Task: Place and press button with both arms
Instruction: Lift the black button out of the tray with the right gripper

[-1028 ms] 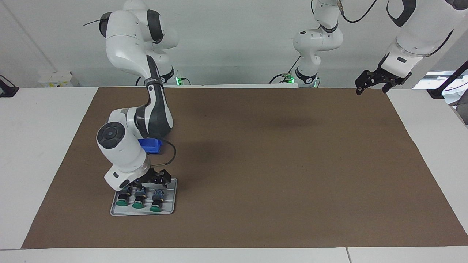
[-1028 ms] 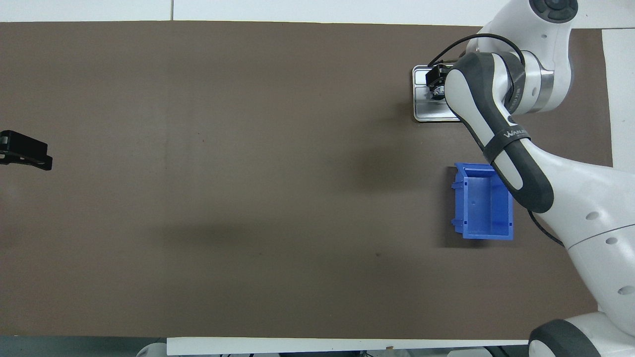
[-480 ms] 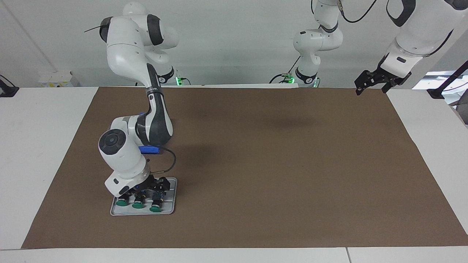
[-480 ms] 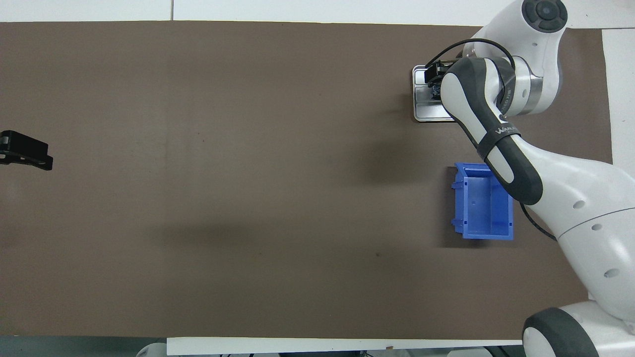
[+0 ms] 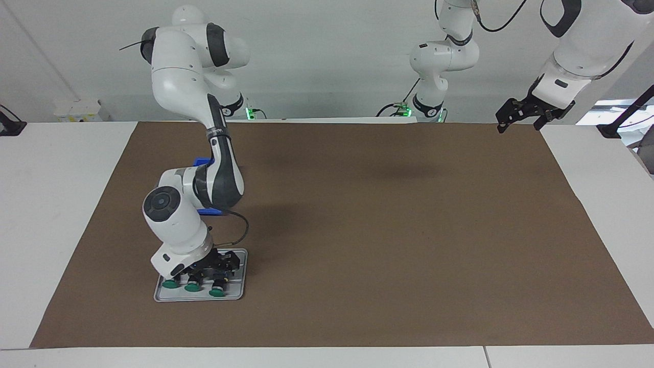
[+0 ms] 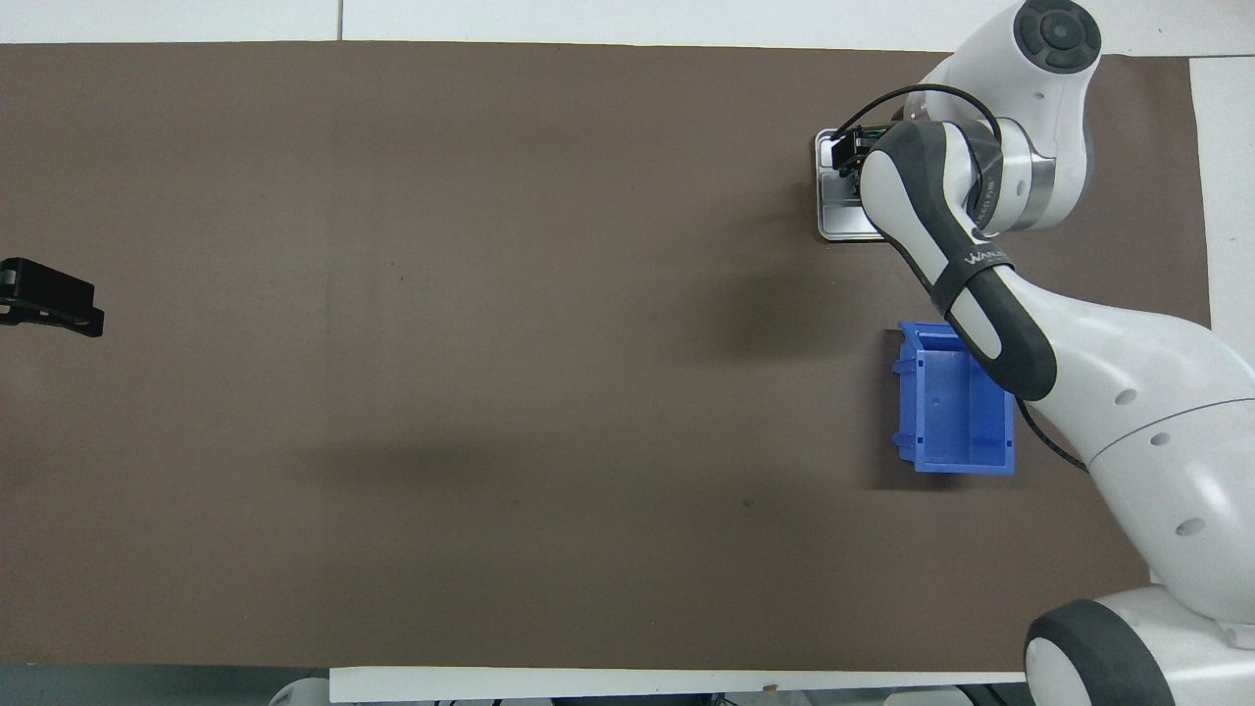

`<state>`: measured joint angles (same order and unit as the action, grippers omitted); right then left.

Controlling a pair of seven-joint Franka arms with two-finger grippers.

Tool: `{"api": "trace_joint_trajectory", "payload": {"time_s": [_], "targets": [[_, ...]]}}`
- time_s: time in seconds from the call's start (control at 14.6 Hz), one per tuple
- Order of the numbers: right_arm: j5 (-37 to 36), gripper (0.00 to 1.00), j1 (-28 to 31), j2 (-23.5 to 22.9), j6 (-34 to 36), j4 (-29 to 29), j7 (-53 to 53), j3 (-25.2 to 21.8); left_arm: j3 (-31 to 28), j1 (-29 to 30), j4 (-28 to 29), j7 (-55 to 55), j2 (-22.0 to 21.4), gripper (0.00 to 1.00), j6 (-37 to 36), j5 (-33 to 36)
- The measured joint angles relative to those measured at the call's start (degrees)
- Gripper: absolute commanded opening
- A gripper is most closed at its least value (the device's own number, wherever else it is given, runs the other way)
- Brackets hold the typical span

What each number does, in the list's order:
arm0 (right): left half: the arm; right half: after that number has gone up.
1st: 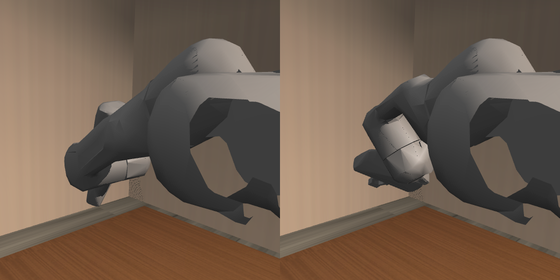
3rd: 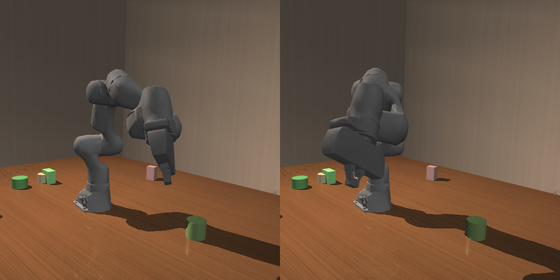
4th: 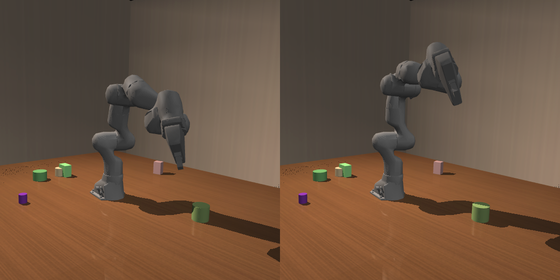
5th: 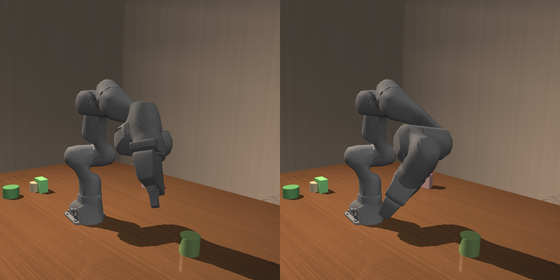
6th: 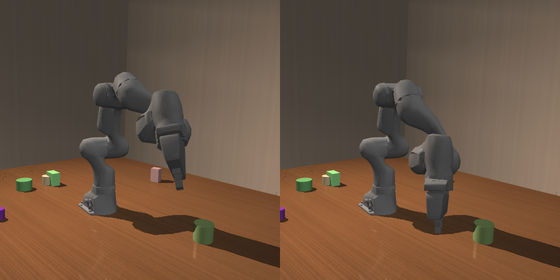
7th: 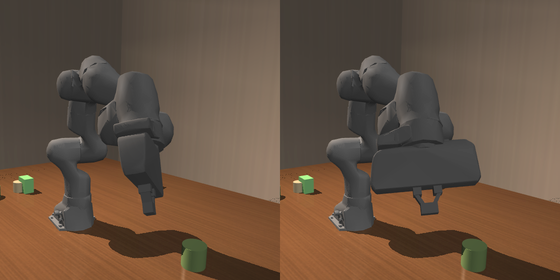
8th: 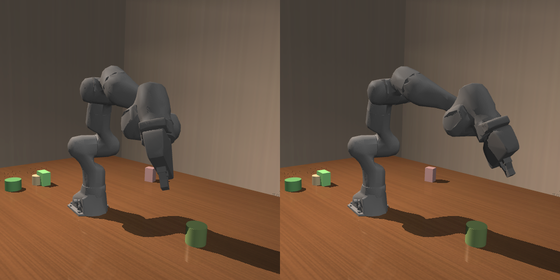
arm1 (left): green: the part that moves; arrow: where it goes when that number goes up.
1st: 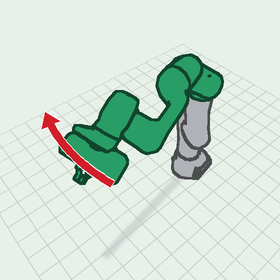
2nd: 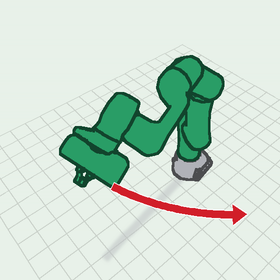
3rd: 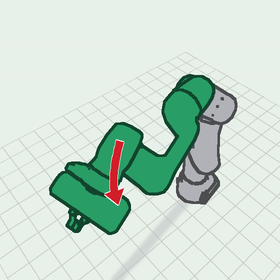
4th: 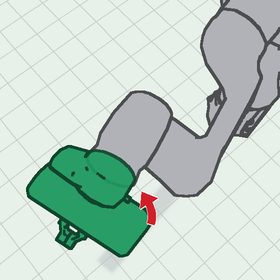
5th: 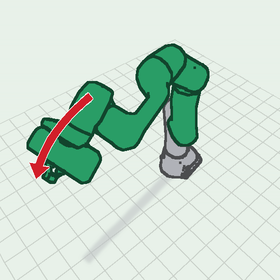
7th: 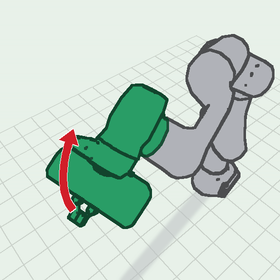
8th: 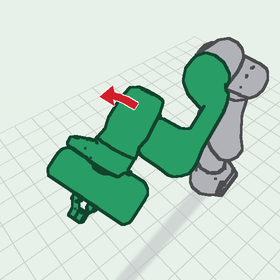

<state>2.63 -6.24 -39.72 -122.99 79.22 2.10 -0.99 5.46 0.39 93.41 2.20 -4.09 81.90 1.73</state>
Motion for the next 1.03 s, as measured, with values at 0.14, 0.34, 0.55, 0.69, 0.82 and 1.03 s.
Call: {"api": "trace_joint_trajectory", "payload": {"time_s": [0.14, 0.34, 0.55, 0.69, 0.82, 1.03], "targets": [[-0.01, 0.96, -0.03, 0.00, 0.00, 0.00, 0.00, 0.00, 0.00, 0.00, 0.00, 0.00, 0.00, 1.00, 0.00, 0.00], [-0.42, 0.95, -0.06, -0.02, -0.56, 0.00, -0.14, 0.00, 0.00, 0.00, 0.00, 0.00, 0.00, 1.00, 0.00, 0.00], [-1.38, 0.93, -0.06, -0.19, -0.93, 0.00, -2.05, 0.00, 0.00, 0.00, 0.00, -0.01, 0.00, 1.00, 0.00, 0.00], [-1.48, 0.92, -0.07, -0.31, -1.01, 0.00, -2.58, 0.00, 0.00, 0.00, 0.00, -0.01, 0.00, 1.00, 0.00, 0.00], [-1.54, 0.92, -0.08, -0.43, -1.03, 0.00, -2.66, 0.00, 0.00, 0.00, 0.00, -0.01, 0.00, 1.00, 0.00, 0.00], [-1.56, 0.91, -0.09, -0.53, -1.03, 0.00, -2.67, 0.00, 0.00, 0.00, 0.00, -0.01, 0.00, 1.00, 0.03, 0.00]]}}
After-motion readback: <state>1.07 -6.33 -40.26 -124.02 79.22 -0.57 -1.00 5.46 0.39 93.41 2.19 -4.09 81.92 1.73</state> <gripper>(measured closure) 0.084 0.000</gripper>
